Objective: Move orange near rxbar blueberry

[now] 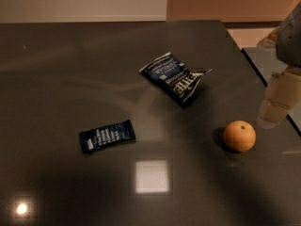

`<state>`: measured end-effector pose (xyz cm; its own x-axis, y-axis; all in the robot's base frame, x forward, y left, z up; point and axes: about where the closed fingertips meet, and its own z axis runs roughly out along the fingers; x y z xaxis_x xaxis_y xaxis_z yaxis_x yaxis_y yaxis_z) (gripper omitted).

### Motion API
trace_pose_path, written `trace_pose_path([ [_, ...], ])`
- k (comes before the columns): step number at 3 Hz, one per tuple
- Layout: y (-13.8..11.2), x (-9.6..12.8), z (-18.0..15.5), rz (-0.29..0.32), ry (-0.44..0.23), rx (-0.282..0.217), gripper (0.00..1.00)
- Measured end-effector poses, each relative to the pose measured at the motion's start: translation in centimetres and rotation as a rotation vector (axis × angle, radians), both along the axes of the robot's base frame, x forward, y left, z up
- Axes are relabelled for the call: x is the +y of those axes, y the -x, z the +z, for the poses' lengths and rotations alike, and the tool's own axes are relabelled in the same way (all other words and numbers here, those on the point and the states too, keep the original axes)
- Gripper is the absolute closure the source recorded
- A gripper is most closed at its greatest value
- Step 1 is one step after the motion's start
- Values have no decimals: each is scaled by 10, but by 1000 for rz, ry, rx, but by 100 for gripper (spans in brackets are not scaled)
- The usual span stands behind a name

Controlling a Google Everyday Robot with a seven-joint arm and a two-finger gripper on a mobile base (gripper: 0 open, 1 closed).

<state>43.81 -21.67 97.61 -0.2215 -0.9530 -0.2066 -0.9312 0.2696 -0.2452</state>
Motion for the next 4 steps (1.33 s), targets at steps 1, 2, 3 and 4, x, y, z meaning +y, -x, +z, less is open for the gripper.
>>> trace_pose_path([
  [1,0,0,0,1,-1,0,0],
  [2,10,1,-21,47,-80,11,0],
  [3,18,3,-43,100,-164,30,0],
  [4,23,7,-61,137,-224,45,0],
])
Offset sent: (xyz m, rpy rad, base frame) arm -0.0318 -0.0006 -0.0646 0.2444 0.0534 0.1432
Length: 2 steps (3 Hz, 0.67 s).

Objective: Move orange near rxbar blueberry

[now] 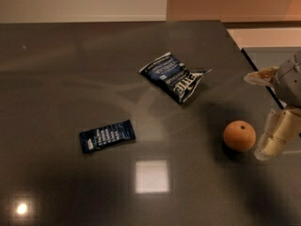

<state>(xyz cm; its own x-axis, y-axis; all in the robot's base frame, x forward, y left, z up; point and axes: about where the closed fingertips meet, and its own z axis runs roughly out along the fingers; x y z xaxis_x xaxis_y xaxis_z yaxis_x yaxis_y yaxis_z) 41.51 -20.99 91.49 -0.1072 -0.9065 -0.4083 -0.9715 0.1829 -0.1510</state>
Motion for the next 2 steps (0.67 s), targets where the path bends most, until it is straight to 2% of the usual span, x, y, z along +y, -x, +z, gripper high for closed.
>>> trace_pose_path([
  [1,2,2,-18,28,-29,7,0],
  [2,5,-9,-48,43,-29,9,0],
])
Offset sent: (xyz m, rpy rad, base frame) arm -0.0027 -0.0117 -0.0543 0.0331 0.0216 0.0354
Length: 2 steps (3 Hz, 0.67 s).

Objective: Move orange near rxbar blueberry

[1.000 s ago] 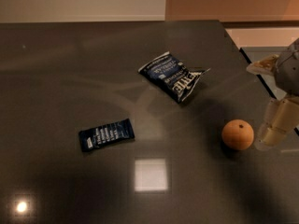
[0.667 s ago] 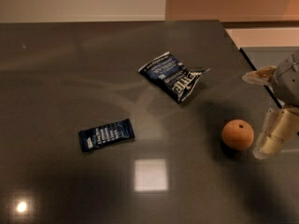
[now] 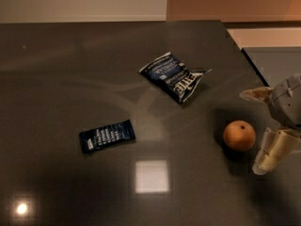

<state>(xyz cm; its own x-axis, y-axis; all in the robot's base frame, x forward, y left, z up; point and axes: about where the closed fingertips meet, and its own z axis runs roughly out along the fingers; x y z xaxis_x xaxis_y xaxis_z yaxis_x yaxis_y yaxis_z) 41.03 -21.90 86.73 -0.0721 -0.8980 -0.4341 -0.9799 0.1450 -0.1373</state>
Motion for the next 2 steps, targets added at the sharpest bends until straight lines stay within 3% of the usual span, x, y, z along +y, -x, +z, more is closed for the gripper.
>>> trace_pose_path([
  [1,0,-1,-5,4,0,2,1],
  [2,1,-2,-10,8,2,6,25],
])
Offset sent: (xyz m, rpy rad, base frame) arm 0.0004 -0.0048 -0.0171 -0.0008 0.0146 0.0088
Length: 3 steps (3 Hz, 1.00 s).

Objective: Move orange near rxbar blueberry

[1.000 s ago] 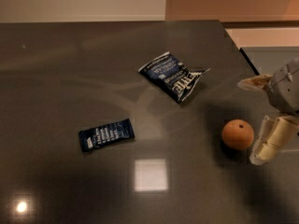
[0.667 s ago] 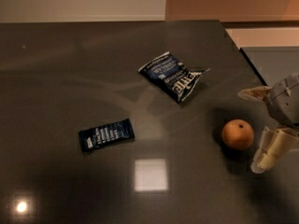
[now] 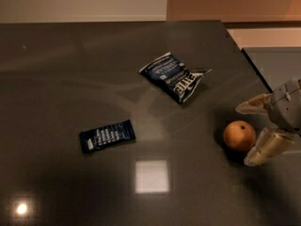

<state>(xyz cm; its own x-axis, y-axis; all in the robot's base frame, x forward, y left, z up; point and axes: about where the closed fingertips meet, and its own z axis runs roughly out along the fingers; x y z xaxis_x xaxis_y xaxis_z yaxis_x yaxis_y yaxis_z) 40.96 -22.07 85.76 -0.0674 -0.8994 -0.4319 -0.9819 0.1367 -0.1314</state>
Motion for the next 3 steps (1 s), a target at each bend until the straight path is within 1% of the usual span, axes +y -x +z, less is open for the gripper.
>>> trace_pose_path([
  [2,1,4,0,12,-5,7,70],
  [3,-9,26,14,35,3,7,94],
])
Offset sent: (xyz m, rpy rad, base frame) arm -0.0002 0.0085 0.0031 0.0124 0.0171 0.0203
